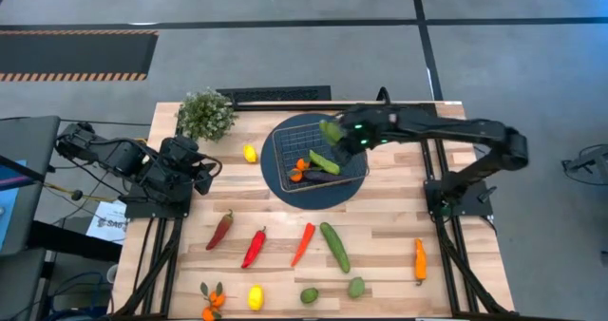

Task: Build produce basket
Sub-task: Put the top cucumber into the basket

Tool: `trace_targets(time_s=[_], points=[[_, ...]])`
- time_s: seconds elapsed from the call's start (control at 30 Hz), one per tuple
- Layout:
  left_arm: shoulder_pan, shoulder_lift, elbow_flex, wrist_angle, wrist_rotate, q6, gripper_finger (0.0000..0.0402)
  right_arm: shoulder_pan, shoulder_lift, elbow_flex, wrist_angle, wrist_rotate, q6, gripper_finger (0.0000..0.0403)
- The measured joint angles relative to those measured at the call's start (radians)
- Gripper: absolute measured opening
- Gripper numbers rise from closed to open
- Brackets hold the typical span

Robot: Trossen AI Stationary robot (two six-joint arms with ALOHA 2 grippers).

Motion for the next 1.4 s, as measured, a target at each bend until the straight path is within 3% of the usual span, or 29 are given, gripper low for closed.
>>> trace_targets(time_s=[0.23, 0.6, 1.07, 1.4], points=[[0.000, 0.000, 0.000, 0.000, 0.018, 0.011, 0.0176, -0.025, 0.210, 0.052, -0.007, -0.018, -0.063, 0.0113], [0.000, 0.000, 0.000, 0.000, 0.036, 0.011, 0.0176, -0.068, 0.397, 0.140, -0.147, -0.018, -0.123, 0.0113], [0.000, 0.000, 0.000, 0.000, 0.037, 0.011, 0.0176, -0.079, 0.531, 0.141, -0.185, 0.082, -0.153, 0.0113], [0.000, 0.000, 0.000, 0.000, 0.034, 0.011, 0.0176, -0.064, 0.530, 0.169, -0.178, 0.065, -0.147, 0.0113]])
